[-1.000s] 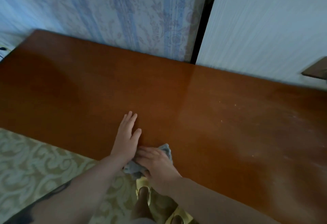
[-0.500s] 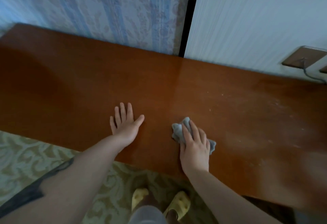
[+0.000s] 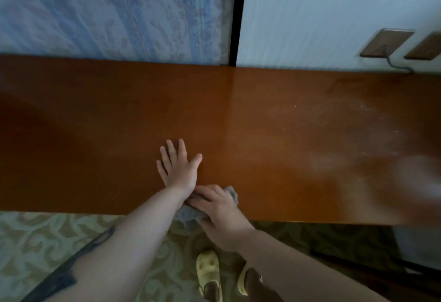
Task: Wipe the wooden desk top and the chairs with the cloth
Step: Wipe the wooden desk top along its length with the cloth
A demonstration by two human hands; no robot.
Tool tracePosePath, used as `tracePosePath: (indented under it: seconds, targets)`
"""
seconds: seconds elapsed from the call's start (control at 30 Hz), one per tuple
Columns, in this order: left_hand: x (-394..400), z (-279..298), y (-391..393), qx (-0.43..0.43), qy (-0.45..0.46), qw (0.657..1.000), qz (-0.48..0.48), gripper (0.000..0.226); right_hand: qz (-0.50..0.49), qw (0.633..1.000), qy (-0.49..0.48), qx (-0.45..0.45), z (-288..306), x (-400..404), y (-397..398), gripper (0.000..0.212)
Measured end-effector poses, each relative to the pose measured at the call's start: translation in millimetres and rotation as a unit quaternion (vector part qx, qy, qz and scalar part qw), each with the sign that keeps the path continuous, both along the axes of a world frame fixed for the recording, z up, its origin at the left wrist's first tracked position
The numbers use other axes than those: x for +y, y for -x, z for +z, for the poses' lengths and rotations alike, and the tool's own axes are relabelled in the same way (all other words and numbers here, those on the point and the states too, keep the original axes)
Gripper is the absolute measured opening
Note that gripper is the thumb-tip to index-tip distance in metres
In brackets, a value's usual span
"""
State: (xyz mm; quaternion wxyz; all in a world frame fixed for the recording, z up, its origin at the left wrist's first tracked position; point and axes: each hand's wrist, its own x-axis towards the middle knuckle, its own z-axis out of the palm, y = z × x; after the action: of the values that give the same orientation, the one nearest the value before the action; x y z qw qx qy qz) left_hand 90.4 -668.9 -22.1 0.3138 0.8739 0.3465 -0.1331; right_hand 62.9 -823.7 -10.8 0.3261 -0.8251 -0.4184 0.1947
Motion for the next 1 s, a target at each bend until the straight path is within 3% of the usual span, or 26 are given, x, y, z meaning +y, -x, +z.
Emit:
tracePosePath:
  seconds: [0.1,0.17,0.23,0.33,0.43,0.5,0.57,0.67,0.73,0.8,0.87,0.93,1.0]
  targets:
    - [-1,-3,10,-0.041,-0.014,0.999,-0.014,0.059,-0.243,0.967,-0.023,-0.071,-5,-39,-27,0.047]
    - [-6,-7,19,-0.052,-0.065,0.996,-0.041,0.056,-0.393,0.913,0.056,-0.096,-10,-55,-46,0.044]
    - [-10,-12,25,-0.05,-0.124,0.989,-0.062,0.056,-0.434,0.885,0.142,-0.096,-18,-57,-47,0.045]
    - [-14,-16,26,-0.034,-0.163,0.983,-0.073,0.057,-0.375,0.91,0.118,-0.132,-28,-40,-15,0.05]
    - [-15,-16,26,-0.034,-0.178,0.98,-0.077,0.057,-0.172,0.974,0.074,-0.124,-29,-23,27,0.052]
    - [-16,-17,27,-0.041,-0.187,0.978,-0.079,0.057,-0.114,0.987,0.051,-0.098,-17,-40,20,0.052]
    - [-18,-18,27,-0.04,-0.193,0.977,-0.076,0.057,-0.178,0.975,0.044,-0.127,-10,-72,-2,0.051]
    - [-23,-20,26,-0.039,-0.211,0.974,-0.072,0.057,-0.391,0.901,0.087,-0.168,-8,-116,-36,0.042]
    - [-24,-20,26,-0.042,-0.215,0.973,-0.071,0.057,-0.484,0.852,0.126,-0.154,-19,-111,-34,0.042]
    - [-23,-20,27,-0.046,-0.22,0.972,-0.071,0.056,-0.517,0.836,0.121,-0.139,-31,-85,-14,0.047]
    - [-23,-19,26,-0.043,-0.222,0.971,-0.073,0.056,-0.437,0.885,0.085,-0.138,-32,-60,9,0.05]
    - [-23,-18,26,-0.039,-0.221,0.972,-0.071,0.056,-0.271,0.952,0.054,-0.133,-24,-57,18,0.052]
    - [-24,-16,27,-0.042,-0.214,0.973,-0.073,0.056,-0.217,0.963,0.064,-0.149,-22,-79,8,0.052]
